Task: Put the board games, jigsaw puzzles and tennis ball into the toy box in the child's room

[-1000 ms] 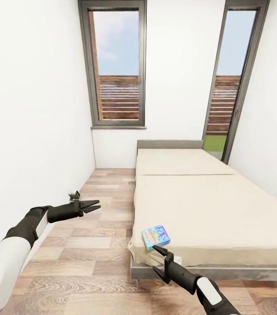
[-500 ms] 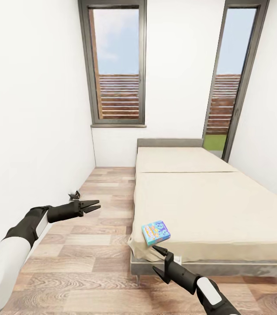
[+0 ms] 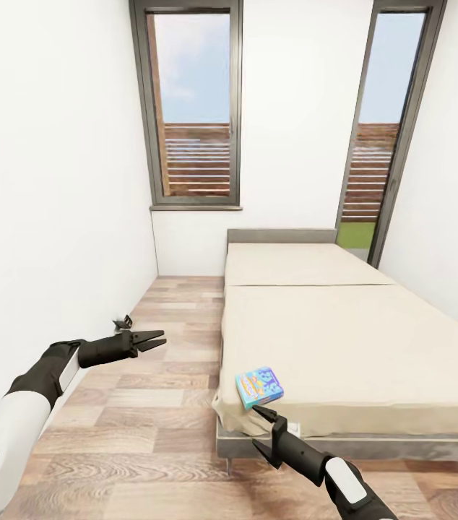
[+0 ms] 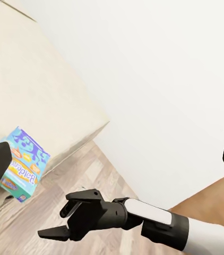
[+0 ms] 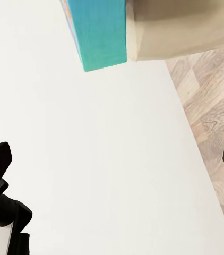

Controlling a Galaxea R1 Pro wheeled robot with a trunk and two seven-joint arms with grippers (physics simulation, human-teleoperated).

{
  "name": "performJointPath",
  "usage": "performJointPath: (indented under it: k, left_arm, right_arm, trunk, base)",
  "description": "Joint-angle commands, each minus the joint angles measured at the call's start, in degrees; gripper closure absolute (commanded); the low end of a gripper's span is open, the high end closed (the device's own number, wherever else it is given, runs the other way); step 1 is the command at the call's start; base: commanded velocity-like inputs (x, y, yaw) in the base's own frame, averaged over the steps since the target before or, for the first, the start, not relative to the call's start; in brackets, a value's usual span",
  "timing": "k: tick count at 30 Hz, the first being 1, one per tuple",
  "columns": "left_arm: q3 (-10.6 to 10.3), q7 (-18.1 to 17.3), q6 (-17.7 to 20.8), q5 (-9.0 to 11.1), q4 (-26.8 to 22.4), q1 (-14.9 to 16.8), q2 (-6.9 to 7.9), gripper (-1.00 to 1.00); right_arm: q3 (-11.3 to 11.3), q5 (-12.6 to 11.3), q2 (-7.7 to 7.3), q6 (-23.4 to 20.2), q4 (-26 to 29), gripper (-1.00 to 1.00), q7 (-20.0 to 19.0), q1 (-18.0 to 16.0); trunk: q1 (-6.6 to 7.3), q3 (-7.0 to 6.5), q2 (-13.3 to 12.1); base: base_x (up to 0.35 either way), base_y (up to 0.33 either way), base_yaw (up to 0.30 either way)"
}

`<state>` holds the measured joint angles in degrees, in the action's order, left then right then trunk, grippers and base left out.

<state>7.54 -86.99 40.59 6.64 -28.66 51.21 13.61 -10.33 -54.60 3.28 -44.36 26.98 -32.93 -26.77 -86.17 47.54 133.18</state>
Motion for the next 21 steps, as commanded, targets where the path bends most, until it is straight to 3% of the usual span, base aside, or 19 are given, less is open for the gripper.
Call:
performJointPath:
  k: [1,21]
  left_arm:
    - [0.01,-0.19,0.62,0.03,0.00,0.03,0.01,-1.00]
    - [0.15,-0.20,0.46,0.04,0.00,0.03,0.01,-1.00]
  right_arm:
    - [-0.40,0.10,0.06,-0.38,0.00,-1.00,-0.03,-0.04]
    - [-0.40,0.10,0.06,-0.38,0.00,-1.00,-0.03,-0.04]
  trunk:
    - [-0.01,0.06,0.02]
    - [-0.01,0.06,0.02]
  base:
    - [0.227,0.063,0.000]
    - [0.064,0.018,0.000]
